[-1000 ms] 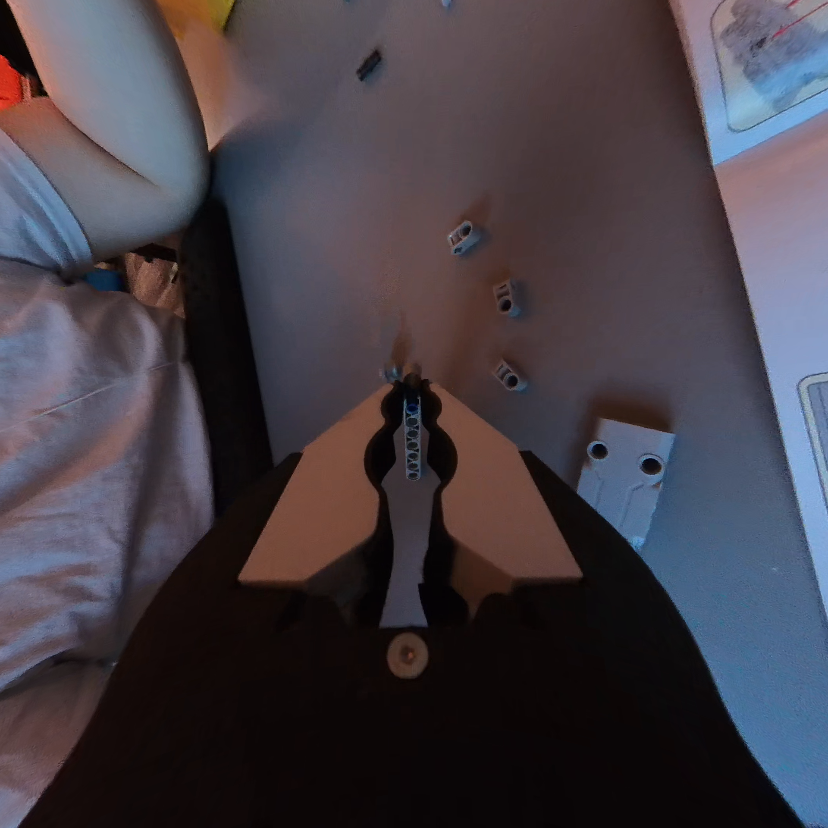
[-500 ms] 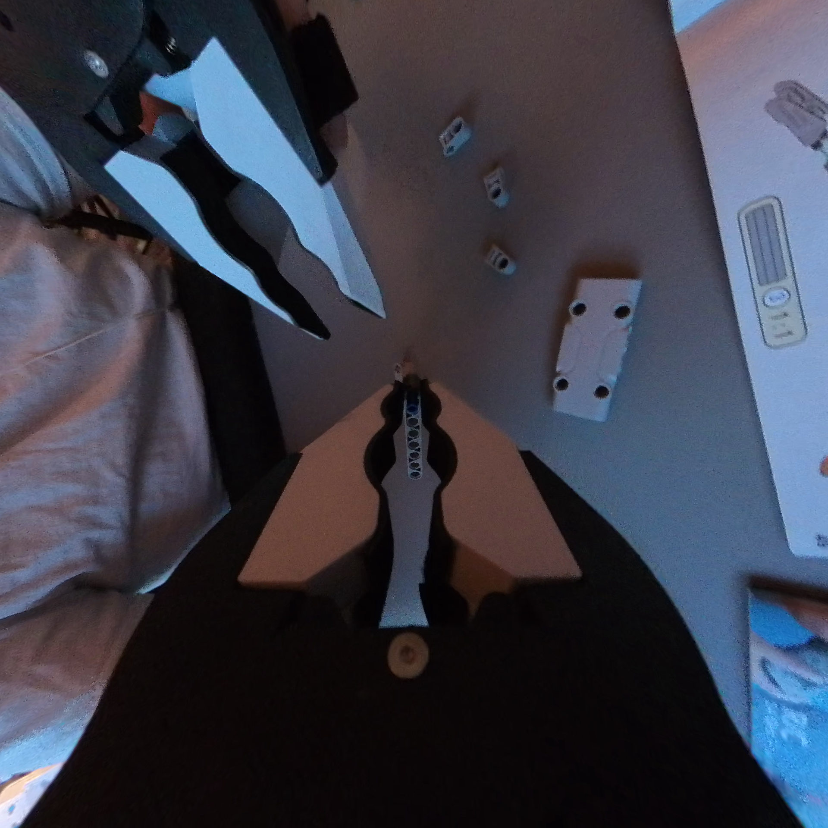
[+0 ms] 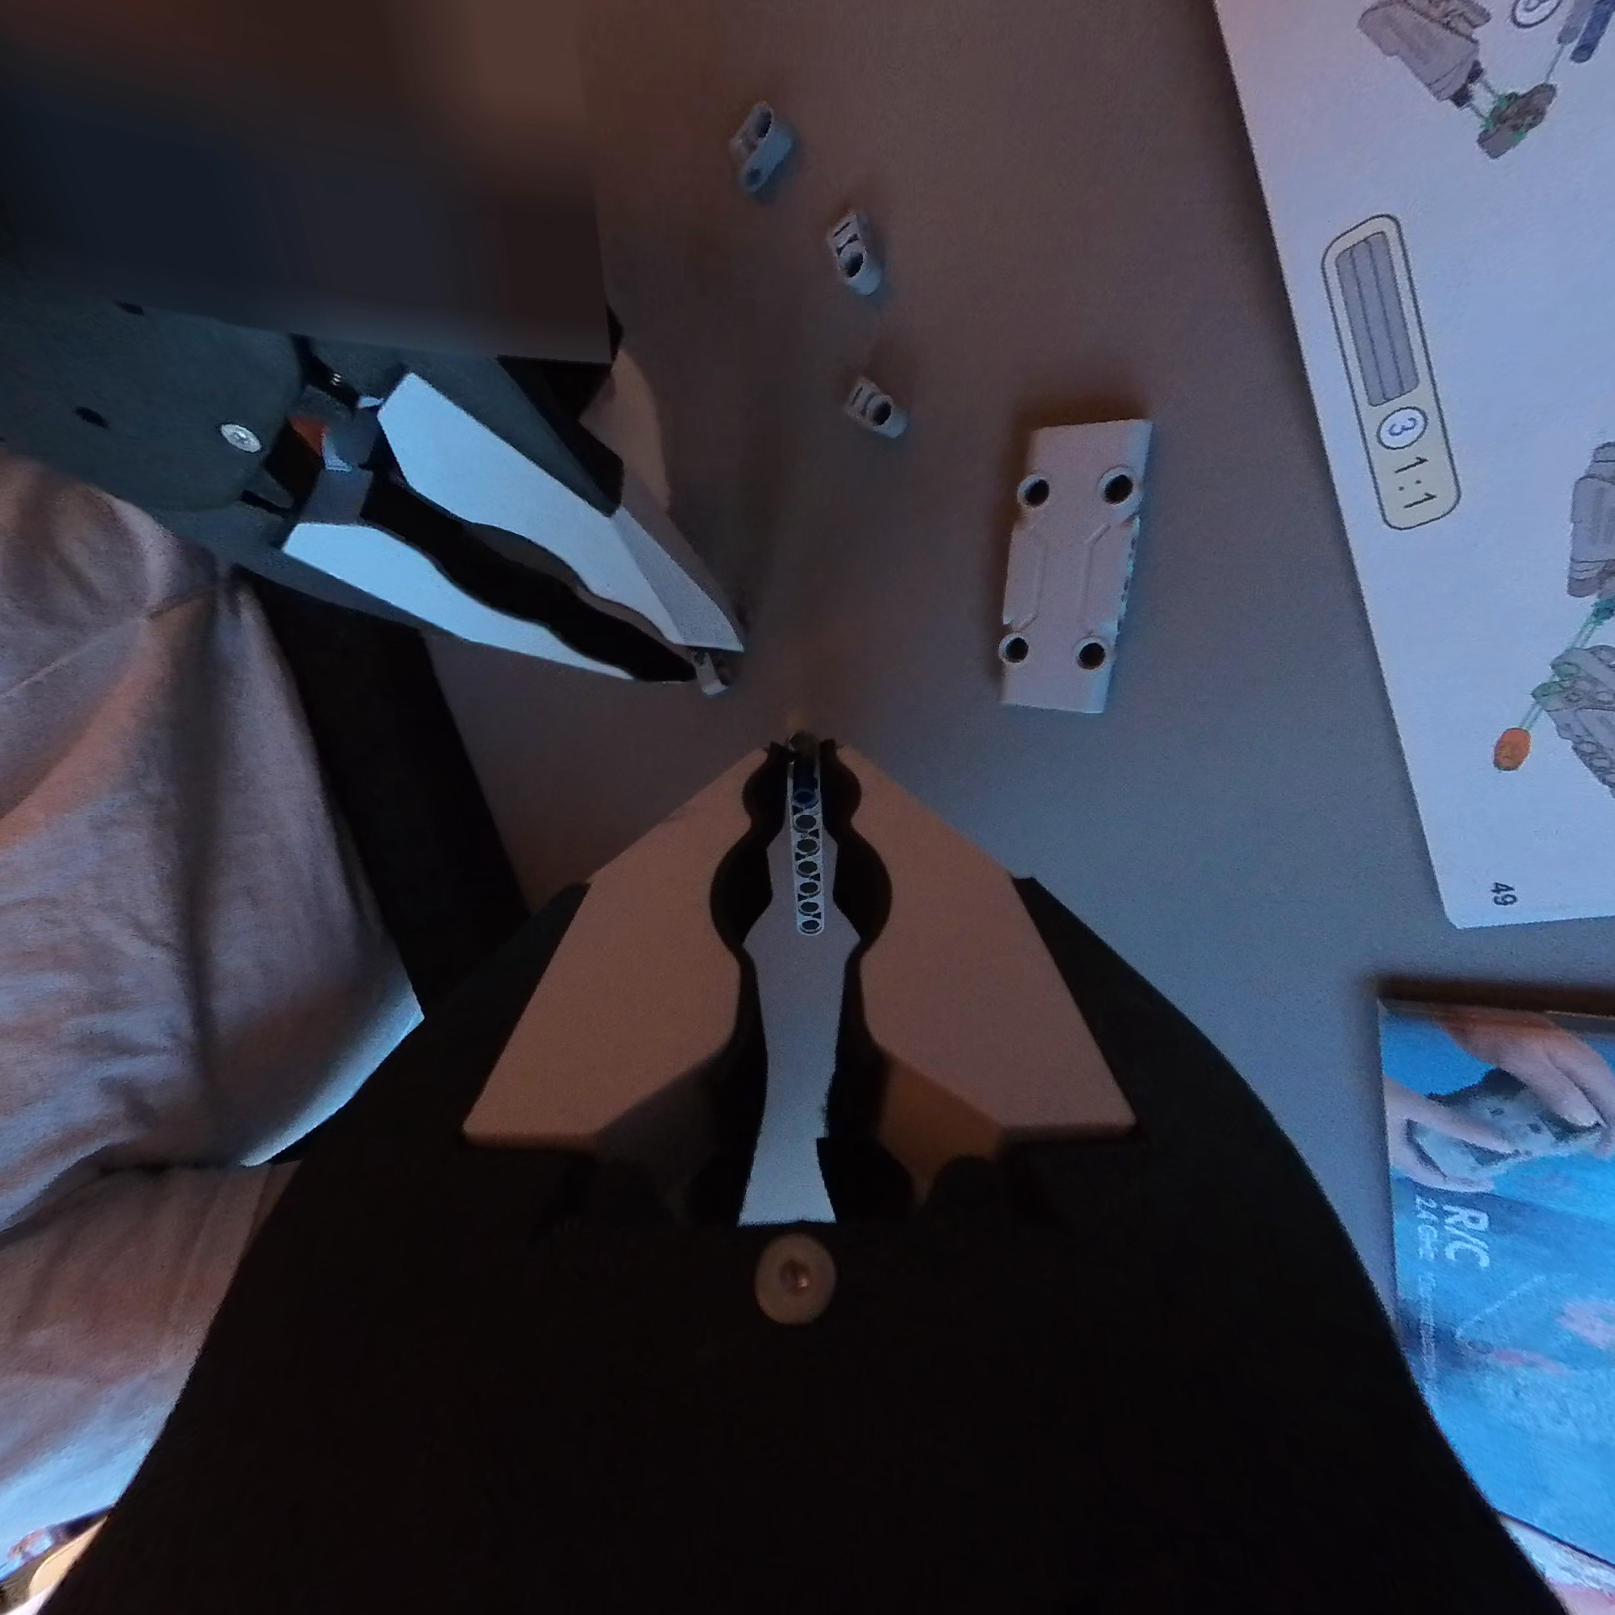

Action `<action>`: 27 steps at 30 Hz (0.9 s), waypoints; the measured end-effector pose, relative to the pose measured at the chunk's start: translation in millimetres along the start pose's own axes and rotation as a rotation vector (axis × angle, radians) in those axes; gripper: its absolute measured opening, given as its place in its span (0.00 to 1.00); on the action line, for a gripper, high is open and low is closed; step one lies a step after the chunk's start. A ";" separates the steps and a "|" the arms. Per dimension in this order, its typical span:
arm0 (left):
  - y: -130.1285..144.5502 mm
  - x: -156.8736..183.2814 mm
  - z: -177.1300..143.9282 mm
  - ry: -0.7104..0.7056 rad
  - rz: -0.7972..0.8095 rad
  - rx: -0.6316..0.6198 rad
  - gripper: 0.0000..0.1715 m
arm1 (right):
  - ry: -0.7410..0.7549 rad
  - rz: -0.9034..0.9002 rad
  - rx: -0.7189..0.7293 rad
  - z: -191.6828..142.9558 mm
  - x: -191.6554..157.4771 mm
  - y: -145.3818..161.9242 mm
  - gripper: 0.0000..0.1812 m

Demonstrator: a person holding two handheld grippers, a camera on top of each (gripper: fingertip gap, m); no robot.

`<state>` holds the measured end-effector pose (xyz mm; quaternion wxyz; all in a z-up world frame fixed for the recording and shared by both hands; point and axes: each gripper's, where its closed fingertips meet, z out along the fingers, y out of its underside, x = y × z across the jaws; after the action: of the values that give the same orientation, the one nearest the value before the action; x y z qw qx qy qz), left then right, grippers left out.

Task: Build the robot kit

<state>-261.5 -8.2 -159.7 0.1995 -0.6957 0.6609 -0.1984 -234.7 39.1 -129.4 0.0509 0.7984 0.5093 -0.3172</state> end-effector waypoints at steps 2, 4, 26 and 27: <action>-1.5 1.0 1.2 0.011 0.008 0.017 0.08 | 0.001 -0.001 0.002 -0.9 0.1 0.1 0.04; -1.0 -0.9 1.8 -0.004 0.042 0.027 0.06 | 0.002 0.001 0.003 -1.1 0.4 0.0 0.04; -32.3 -67.7 -71.2 -0.183 -0.247 0.398 0.03 | 0.045 -0.163 0.405 -48.5 -23.5 -69.1 0.04; -36.6 -75.7 -85.4 -0.226 -0.258 0.463 0.03 | 0.067 -0.222 0.481 -60.9 -30.2 -78.8 0.04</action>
<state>-280.4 67.8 -69.0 0.3986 -0.7277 0.4774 -0.2890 -282.1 77.7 -45.3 -0.1925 0.7367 0.5053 -0.4061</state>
